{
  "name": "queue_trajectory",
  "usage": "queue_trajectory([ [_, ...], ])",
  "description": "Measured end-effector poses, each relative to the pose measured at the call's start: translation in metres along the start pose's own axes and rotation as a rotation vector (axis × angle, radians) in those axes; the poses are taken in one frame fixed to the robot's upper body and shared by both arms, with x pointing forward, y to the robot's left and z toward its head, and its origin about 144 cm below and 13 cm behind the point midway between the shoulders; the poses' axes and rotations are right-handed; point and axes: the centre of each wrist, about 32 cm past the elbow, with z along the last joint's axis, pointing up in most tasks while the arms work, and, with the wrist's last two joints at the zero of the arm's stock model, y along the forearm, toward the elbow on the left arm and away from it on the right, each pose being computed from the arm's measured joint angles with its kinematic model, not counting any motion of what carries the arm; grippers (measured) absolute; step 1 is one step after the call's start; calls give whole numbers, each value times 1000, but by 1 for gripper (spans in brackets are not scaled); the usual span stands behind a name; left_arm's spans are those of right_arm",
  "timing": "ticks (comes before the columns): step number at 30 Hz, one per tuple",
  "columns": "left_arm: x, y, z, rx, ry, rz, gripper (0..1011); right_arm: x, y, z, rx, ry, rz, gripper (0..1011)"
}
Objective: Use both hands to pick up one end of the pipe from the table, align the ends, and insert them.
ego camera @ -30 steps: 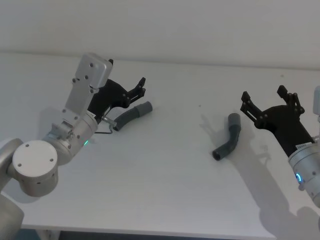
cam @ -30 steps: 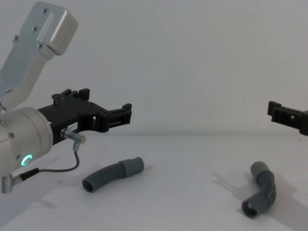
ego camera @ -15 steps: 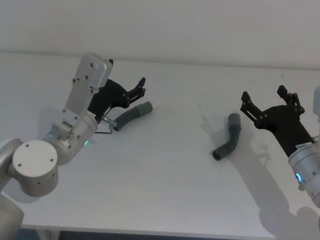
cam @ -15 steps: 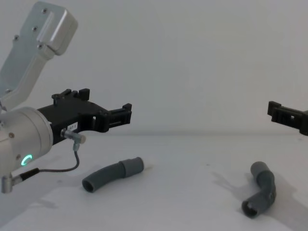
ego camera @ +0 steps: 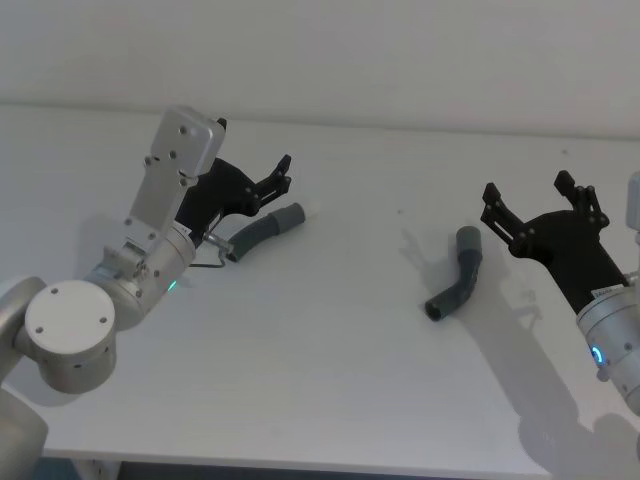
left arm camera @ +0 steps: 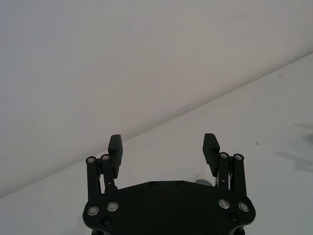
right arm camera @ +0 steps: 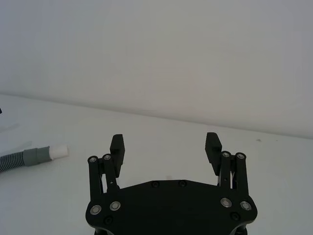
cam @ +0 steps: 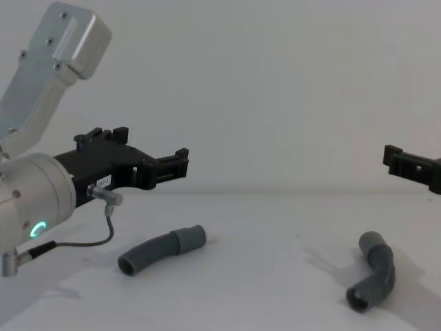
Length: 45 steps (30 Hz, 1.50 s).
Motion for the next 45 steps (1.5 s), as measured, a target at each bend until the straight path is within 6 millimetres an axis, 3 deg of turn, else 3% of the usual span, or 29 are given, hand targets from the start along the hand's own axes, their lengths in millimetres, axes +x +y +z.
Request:
queue_trajectory([
  [45, 0, 0, 0, 0, 0, 0, 1000, 0, 0, 0, 0, 0, 0, 1002],
])
